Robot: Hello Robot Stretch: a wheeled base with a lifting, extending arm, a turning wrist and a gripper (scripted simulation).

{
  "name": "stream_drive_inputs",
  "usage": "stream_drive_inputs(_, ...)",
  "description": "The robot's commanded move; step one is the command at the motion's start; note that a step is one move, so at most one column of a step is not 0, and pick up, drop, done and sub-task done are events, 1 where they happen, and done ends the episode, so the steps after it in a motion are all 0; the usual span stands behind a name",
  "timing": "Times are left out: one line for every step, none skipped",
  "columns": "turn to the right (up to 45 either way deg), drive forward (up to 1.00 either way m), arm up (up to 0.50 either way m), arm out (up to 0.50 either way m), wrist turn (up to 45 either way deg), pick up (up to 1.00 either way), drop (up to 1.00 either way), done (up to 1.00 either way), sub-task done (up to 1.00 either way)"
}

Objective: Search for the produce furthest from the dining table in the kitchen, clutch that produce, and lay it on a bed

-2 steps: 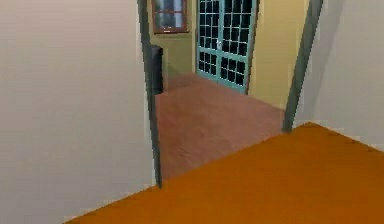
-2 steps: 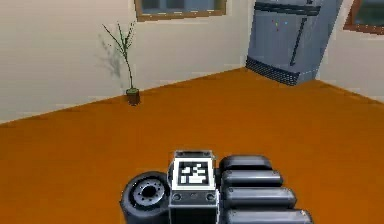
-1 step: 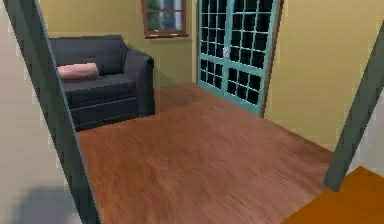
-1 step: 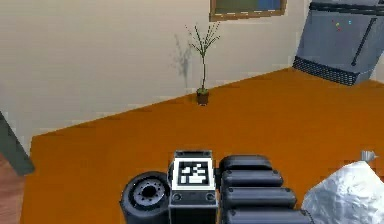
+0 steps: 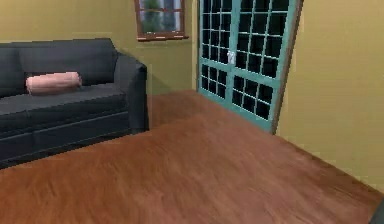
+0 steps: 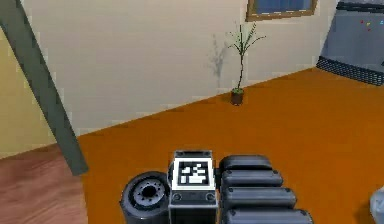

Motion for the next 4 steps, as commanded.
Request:
stream_drive_inputs(-15.0,0.00,0.00,0.00,0.0,0.00,0.00,0.00,0.00)
stream_drive_inputs(0.0,0.60,0.00,0.00,0.0,0.00,0.00,0.00,0.00)
stream_drive_inputs(-27.0,0.00,0.00,0.00,0.0,0.00,0.00,0.00,0.00)
stream_drive_inputs(0.0,0.05,0.00,0.00,0.0,0.00,0.00,0.00,0.00)
